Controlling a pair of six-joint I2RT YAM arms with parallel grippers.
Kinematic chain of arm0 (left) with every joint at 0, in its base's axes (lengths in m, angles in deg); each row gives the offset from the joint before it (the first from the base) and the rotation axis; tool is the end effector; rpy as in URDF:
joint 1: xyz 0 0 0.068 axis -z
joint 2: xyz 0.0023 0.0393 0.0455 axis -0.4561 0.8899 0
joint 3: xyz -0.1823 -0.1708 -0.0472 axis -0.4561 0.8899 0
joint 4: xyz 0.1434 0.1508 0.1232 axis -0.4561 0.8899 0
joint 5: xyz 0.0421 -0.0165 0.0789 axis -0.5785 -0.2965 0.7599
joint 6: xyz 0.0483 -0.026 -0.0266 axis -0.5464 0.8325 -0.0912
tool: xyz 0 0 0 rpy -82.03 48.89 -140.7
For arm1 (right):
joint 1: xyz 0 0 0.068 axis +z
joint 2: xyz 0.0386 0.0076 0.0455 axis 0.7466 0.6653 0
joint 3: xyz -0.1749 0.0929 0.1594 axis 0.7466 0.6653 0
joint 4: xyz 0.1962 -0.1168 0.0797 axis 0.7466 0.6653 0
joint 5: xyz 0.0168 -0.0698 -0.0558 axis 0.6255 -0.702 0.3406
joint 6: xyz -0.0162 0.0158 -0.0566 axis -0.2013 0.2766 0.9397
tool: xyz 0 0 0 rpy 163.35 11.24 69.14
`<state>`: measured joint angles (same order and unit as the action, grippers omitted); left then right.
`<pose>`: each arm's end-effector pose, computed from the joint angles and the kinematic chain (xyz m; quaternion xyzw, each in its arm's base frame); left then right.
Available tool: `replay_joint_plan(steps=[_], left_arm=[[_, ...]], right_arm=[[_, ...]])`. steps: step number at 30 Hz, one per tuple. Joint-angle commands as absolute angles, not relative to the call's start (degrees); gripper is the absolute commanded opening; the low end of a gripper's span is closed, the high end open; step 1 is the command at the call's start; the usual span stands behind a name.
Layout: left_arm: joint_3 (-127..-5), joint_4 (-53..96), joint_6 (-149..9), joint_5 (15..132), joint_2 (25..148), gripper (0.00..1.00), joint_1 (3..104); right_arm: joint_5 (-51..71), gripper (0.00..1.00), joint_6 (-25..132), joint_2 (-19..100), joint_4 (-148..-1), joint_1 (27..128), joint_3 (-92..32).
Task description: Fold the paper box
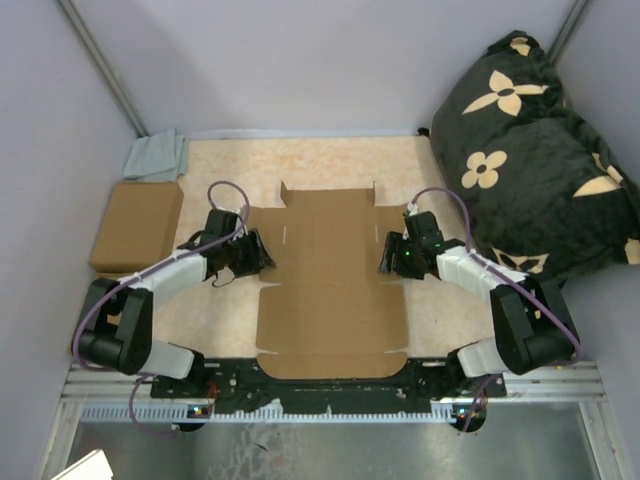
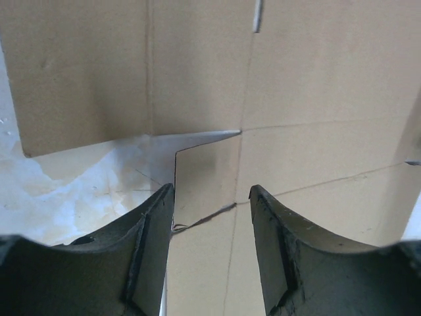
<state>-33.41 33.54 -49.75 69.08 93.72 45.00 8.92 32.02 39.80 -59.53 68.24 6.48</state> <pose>0.2478 -0.0906 0.1516 -0.0757 0.9408 -0.2269 0.2402 0.2356 0.0913 0.1527 0.0545 0.9552 0.1702 0.2357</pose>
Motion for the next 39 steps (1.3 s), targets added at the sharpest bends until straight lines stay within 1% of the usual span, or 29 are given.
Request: replay_joint_plan(steps=[1, 7, 17, 25, 34, 39], left_arm=[[-35.57, 34.84, -49.73, 65.73, 88.8, 0.56, 45.21], [-35.56, 32.78, -47.74, 63.55, 87.37, 0.55, 45.38], [-36.7, 28.62, -46.08, 60.84, 93.6, 0.53, 47.56], [-39.11, 27.43, -44.94, 60.73, 95.5, 0.53, 50.09], [-41.3, 26.48, -44.32, 61.14, 99.55, 0.53, 52.98], [-41.5, 24.93, -44.08, 61.46, 102.72, 0.53, 53.7]], right_arm=[[9.7, 0.61, 32.12, 38.52, -61.14, 68.16, 3.37], [11.47, 0.61, 32.03, 38.2, -61.13, 68.16, 2.51], [12.44, 0.6, 31.97, 37.74, -60.51, 68.62, 0.7], [12.95, 0.6, 31.81, 38.95, -59.57, 70.8, -2.68], [14.3, 0.6, 31.35, 43.04, -60.75, 73.61, -4.01], [14.92, 0.6, 30.81, 47.36, -62.37, 75.68, -4.59]])
